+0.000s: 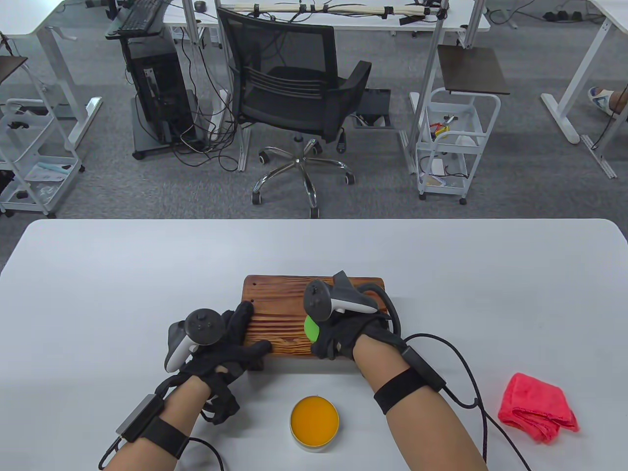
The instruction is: Dip and apply wood wax on stool
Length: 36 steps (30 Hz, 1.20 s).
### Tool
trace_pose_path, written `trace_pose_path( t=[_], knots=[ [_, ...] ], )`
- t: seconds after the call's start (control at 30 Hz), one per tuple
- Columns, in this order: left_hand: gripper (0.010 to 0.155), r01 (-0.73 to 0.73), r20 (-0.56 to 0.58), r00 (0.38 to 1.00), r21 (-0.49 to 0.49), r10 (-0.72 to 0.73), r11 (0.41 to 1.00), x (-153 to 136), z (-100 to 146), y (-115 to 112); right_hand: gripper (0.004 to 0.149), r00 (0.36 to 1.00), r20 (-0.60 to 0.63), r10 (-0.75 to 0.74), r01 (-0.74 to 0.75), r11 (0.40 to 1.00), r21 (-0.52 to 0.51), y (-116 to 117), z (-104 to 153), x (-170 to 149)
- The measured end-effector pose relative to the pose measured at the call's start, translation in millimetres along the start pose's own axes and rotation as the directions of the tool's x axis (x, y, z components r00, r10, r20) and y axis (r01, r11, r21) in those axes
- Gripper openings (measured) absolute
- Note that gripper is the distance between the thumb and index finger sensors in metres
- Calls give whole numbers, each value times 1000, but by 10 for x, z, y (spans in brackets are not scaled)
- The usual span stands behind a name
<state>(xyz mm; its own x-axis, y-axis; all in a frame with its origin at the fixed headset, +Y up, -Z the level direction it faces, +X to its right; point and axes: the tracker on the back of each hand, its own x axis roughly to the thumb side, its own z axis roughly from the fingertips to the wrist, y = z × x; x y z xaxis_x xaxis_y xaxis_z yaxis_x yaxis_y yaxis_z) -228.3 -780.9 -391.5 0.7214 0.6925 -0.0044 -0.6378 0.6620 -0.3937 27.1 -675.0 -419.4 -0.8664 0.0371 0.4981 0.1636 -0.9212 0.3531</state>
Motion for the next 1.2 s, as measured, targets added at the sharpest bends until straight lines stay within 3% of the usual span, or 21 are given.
trace_pose_path(
  t=[0.23, 0.43, 0.63, 0.8, 1.0, 1.2],
  knots=[
    [110, -3, 0, 1000, 0, 3, 1000, 1, 0, 0, 95, 999, -48, -12, 11, 1000, -10, -39, -73, -53],
    [110, -1, 2, 1000, -3, 2, 1000, 2, -2, 3, 96, 1000, 25, -20, 20, 1000, -1, -25, -86, 117],
    [110, -1, 2, 1000, -2, 1, 1000, 3, -3, 5, 96, 999, -33, -34, 34, 999, -15, -57, -169, 65],
    [110, 0, 3, 1000, -3, 0, 1000, 3, -6, 7, 96, 999, 35, -34, 34, 999, 8, -32, -142, 197],
    [110, -2, 2, 1000, -1, 2, 1000, 3, -5, 7, 96, 1000, -25, -15, 14, 1000, -7, -83, -222, 162],
    [110, 0, 3, 1000, -3, 0, 1000, 2, -6, 9, 96, 999, 44, -6, 6, 1000, 3, -59, -203, 308]
  ],
)
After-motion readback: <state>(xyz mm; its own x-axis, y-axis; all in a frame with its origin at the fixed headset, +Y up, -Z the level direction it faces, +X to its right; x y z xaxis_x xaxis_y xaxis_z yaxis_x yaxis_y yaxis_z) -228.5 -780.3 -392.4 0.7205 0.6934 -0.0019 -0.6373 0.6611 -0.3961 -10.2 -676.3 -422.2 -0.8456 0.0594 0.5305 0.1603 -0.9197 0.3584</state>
